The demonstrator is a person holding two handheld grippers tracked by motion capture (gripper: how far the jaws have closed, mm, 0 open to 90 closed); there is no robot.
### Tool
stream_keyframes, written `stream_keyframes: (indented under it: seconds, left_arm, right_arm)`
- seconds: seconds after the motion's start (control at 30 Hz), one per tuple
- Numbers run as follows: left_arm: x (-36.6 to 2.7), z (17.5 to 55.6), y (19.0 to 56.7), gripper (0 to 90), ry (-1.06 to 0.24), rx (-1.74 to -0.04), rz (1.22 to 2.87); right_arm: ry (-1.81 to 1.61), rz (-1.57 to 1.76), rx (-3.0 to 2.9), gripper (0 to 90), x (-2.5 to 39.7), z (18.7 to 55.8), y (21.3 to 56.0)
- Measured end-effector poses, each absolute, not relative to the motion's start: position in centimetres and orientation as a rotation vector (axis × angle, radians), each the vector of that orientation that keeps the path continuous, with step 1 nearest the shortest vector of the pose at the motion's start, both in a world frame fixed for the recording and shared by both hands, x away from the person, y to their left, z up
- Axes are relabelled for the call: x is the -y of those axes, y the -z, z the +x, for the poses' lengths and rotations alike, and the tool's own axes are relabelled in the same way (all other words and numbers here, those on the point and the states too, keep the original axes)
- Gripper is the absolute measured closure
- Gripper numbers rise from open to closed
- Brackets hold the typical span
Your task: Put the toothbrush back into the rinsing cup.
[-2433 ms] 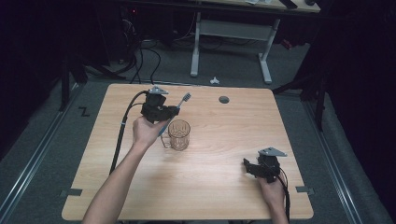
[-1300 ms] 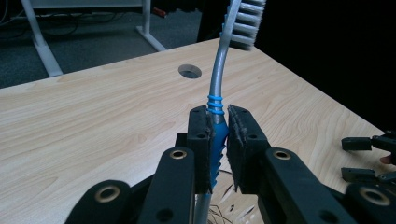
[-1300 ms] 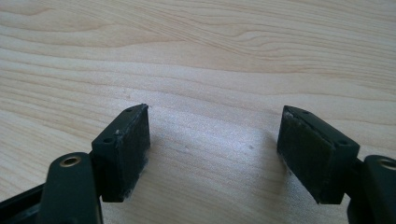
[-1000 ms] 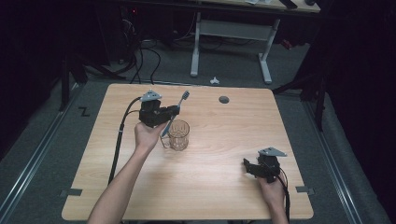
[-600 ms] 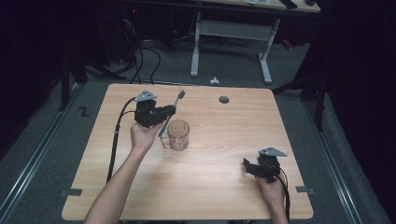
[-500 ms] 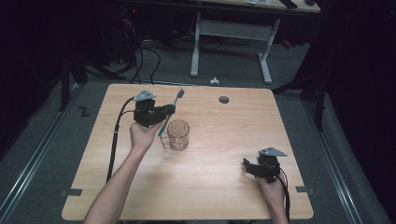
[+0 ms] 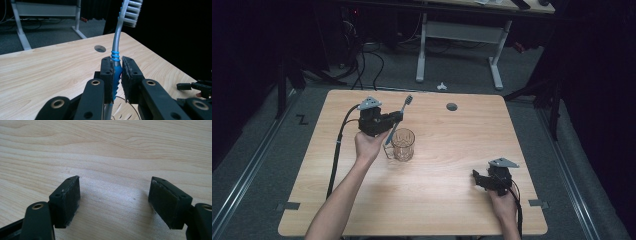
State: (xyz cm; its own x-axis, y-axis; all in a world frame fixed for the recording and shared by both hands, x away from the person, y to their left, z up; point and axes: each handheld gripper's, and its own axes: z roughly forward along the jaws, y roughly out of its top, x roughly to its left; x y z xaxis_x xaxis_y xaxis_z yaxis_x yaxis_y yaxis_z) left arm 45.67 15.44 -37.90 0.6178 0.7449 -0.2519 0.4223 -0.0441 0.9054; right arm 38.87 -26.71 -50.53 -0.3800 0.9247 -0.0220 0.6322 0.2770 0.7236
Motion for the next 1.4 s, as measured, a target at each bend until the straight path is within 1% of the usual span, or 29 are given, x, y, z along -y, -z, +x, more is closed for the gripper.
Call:
stream_keyframes:
  seconds: [0.6, 0.83, 1.4]
  left_arm:
    - [-16.2, 45.1, 39.2, 79.8, -0.329, -0.962, 1.618]
    - [-16.5, 44.7, 39.4, 79.4, -0.347, -0.984, 1.671]
    - [-17.1, 43.7, 39.3, 79.3, -0.353, -1.006, 1.718]
  right_arm:
    - [-0.884, 1.398, -2.111, 25.7, 26.7, 38.9, 50.5]
    - [-0.885, 1.399, -2.111, 25.6, 26.7, 38.9, 50.5]
    - [-0.884, 1.399, -2.111, 25.6, 26.7, 38.9, 50.5]
